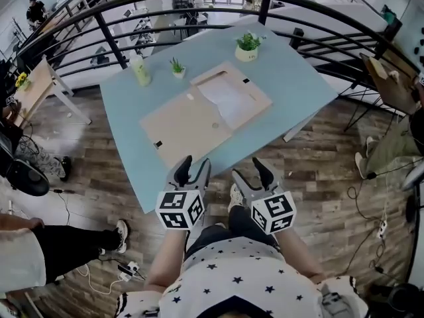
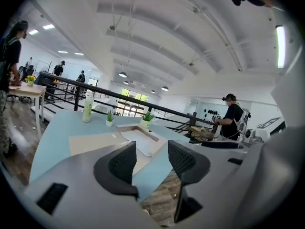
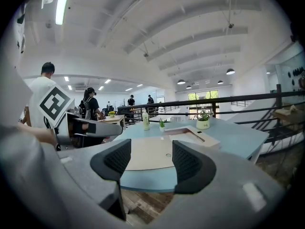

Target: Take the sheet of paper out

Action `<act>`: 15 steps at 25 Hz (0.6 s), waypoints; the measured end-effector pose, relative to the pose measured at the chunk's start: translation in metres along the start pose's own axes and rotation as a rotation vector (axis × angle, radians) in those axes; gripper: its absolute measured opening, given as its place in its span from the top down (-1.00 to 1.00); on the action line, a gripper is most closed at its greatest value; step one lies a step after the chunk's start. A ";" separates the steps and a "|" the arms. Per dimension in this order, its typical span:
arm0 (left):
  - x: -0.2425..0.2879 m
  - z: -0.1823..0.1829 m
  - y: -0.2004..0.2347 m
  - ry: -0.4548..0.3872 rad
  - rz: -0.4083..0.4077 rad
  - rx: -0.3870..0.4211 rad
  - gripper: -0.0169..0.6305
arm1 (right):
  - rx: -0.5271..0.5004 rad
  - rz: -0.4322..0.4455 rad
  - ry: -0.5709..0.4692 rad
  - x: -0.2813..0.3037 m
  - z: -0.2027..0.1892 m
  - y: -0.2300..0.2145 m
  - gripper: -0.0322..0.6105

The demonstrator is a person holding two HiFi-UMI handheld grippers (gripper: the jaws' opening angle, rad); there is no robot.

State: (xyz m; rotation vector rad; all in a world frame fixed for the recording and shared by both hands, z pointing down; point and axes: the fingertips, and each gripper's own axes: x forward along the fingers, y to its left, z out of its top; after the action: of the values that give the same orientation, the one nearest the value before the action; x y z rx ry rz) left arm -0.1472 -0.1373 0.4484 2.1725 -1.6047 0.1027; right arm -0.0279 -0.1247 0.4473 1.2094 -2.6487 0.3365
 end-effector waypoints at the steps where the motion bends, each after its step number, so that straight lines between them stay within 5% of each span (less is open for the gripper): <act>1: 0.008 0.002 0.001 0.001 -0.001 -0.001 0.34 | 0.002 0.001 0.001 0.005 0.000 -0.005 0.11; 15: 0.126 0.043 0.023 0.008 0.014 0.006 0.34 | -0.028 0.045 -0.008 0.093 0.034 -0.087 0.11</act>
State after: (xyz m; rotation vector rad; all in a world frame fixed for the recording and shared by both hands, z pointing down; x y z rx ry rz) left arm -0.1355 -0.2717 0.4550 2.1629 -1.6171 0.1196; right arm -0.0250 -0.2563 0.4511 1.1471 -2.6815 0.3011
